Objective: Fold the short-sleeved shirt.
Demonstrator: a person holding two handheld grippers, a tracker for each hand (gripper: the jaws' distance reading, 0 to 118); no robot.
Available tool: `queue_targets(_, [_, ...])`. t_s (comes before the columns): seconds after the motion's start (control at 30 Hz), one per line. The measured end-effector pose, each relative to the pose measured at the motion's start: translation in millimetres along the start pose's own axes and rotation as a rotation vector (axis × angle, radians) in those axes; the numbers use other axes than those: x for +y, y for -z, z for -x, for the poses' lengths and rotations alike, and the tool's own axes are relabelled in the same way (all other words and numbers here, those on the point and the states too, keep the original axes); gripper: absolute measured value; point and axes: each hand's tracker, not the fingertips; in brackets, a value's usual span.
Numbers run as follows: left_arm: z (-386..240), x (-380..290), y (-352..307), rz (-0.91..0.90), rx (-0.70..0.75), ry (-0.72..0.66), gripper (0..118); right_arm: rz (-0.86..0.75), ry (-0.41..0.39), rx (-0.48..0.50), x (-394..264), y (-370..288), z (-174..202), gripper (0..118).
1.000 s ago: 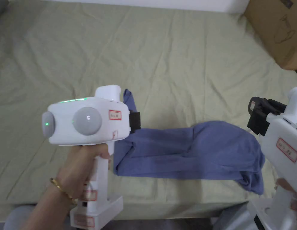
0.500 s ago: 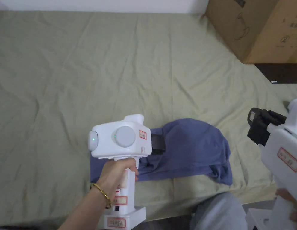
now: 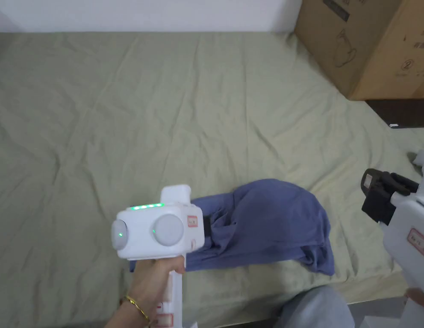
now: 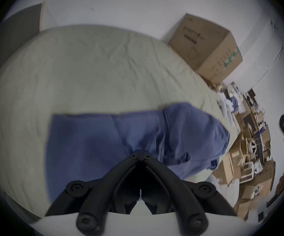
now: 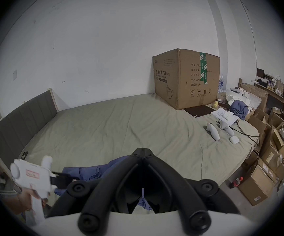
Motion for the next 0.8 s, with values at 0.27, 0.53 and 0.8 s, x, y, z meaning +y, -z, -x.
queue_targets(0.27, [-61.1,-28.0,29.7,0.107,-0.137,0.148,0,0.024,-0.03,-0.038,-8.6,-6.2,-9.6,0])
queue_targets(0.53, [-59.7,11.3,-26.5,-0.045,-0.346,0.078,67,0.013,-0.029,-0.03,-0.7,-7.8,-5.9,0])
queue_targets(0.8, [60.8,68.2,-83.4,-0.218,-0.319,-0.103,118,-0.03,-0.048,0.009,14.5,-5.3,6.4,0])
